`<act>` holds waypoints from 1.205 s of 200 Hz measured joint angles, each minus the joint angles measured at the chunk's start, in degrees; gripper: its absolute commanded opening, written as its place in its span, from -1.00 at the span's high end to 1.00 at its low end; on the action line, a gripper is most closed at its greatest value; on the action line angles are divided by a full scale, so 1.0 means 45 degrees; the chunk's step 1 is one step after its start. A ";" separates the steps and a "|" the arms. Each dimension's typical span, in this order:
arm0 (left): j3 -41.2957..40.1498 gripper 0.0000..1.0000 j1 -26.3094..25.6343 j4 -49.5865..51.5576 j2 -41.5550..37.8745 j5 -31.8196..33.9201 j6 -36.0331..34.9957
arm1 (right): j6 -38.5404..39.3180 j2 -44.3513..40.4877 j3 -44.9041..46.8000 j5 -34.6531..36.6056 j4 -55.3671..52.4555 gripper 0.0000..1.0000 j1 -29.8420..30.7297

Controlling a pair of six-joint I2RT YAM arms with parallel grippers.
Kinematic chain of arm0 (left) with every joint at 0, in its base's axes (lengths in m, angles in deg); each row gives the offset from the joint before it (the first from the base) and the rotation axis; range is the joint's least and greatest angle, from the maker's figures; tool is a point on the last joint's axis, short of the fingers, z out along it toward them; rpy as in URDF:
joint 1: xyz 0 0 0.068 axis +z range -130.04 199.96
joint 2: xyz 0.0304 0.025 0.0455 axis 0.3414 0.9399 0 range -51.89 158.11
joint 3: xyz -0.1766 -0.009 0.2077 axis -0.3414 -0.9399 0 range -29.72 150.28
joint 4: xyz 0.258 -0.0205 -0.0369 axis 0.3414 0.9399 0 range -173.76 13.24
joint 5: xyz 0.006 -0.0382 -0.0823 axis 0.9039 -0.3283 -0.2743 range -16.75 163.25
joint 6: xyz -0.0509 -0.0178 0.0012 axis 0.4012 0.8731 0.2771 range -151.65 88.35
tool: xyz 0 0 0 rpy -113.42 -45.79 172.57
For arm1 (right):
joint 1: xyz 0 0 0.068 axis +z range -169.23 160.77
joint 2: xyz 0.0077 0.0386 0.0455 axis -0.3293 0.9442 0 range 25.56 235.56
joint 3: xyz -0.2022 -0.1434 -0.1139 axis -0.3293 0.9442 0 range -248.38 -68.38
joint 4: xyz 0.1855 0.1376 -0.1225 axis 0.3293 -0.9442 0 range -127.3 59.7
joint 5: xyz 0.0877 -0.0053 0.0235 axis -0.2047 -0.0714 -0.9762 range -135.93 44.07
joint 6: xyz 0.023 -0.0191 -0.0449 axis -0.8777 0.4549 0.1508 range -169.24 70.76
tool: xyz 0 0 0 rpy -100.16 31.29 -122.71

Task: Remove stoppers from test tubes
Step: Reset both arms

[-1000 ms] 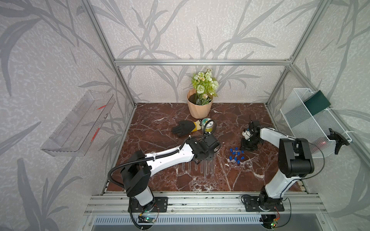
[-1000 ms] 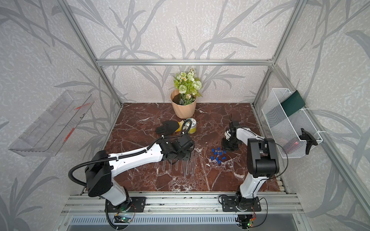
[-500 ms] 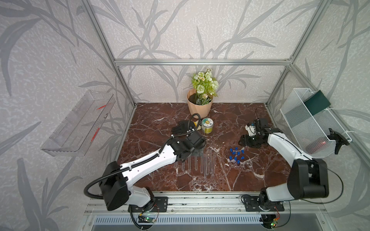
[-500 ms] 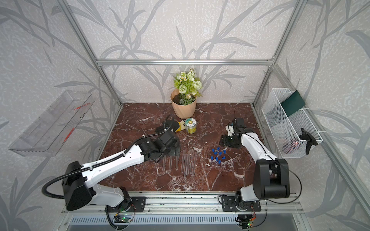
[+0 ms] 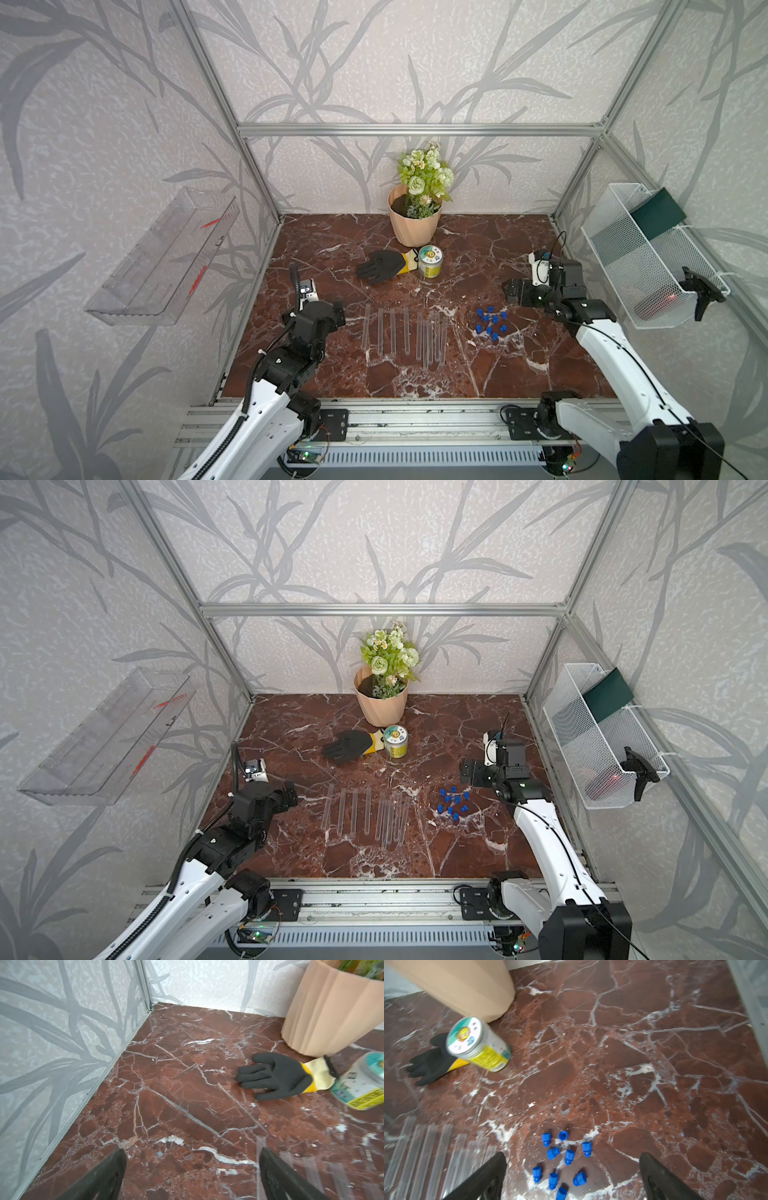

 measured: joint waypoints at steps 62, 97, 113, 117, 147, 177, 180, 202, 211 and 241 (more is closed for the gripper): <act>-0.1418 -0.98 0.2633 -0.6275 0.5639 -0.0442 -0.1379 | 0.1651 0.0466 0.5183 -0.0413 0.7456 -0.98 -0.0243; -0.0573 -0.98 0.3419 -0.9520 0.9651 -0.1928 -0.2521 | 0.2603 0.2686 0.5566 -0.0845 1.0807 -0.98 -0.0325; -0.0228 -0.98 0.3915 -1.0865 1.0530 -0.2754 -0.2924 | 0.2730 0.4056 0.5085 -0.1175 1.2172 -0.98 -0.0525; -0.0160 -0.98 0.4099 -1.1293 1.0792 -0.2977 -0.2939 | 0.2735 0.4478 0.4784 -0.1316 1.2220 -0.99 -0.0588; -0.0121 -0.98 0.5110 -1.2915 1.1973 -0.4056 -0.2914 | 0.2822 0.6353 0.3322 -0.2259 1.3493 -0.98 -0.0767; -0.0121 -0.98 0.5226 -1.3576 1.2016 -0.4459 -0.2905 | 0.2943 0.6717 0.4673 -0.1583 1.6247 -0.98 -0.0282; -0.0121 -0.98 0.5226 -1.3624 1.2016 -0.4498 -0.2905 | 0.2914 0.6795 0.4784 -0.1428 1.6344 -0.98 -0.0233; -0.0121 -0.98 0.5217 -1.3804 1.2016 -0.4673 -0.2909 | 0.2832 0.6834 0.4920 -0.0180 1.6028 -0.98 0.0083; -0.0121 -0.98 0.5217 -1.3823 1.2016 -0.4682 -0.2909 | 0.2832 0.6863 0.4911 0.0199 1.6344 -0.98 0.0185; -0.0121 -0.98 0.5217 -1.3896 1.2016 -0.4726 -0.2909 | 0.2861 0.6878 0.4770 0.0903 1.6626 -0.98 0.0418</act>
